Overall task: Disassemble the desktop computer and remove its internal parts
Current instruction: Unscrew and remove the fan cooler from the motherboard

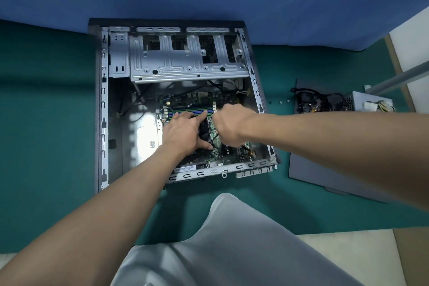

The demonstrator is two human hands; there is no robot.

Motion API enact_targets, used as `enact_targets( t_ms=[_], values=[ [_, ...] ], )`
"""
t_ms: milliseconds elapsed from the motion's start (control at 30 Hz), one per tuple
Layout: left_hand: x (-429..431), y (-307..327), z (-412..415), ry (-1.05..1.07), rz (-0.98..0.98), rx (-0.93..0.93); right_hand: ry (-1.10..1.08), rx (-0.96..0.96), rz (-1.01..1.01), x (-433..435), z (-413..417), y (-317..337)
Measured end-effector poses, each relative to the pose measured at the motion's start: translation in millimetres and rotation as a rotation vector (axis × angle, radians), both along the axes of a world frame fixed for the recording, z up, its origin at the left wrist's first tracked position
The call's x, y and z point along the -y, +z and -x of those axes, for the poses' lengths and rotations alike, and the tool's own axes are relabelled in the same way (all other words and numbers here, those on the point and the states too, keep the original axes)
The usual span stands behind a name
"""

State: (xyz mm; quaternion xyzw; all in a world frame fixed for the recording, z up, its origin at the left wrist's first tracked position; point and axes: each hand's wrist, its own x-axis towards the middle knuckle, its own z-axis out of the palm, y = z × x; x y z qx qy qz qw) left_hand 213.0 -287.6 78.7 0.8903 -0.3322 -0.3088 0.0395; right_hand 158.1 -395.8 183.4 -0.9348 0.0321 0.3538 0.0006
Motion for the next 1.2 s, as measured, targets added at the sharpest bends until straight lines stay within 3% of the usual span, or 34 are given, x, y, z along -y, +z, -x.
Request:
enact_targets(
  t_ms=[100,167,267,433,633,800,1100,1200],
  values=[
    [-1,0,1,0.007,0.014,0.002,0.597,0.057,0.113,1,11,1],
    [-3,-1,1,0.003,0.04,0.011,0.702,0.076,0.102,-2,15,0],
    [-7,-2,2,-0.03,0.068,0.031,0.489,0.097,0.039,-1,11,0],
    [-15,-4,2,-0.158,0.103,0.087,-0.09,0.111,-0.072,22,-3,0],
    [-28,-12,-4,-0.463,0.132,0.205,-0.537,0.454,-0.316,44,-20,-2],
    [-27,-25,-5,-0.744,0.148,0.314,-0.499,0.553,-0.427,25,-35,-6],
    [-17,-46,-5,-0.866,0.204,0.418,-0.306,0.426,-0.377,0,-53,-29],
    [-19,-51,-6,-0.864,0.309,0.516,-0.276,0.393,-0.372,-6,-55,-34]
  ],
)
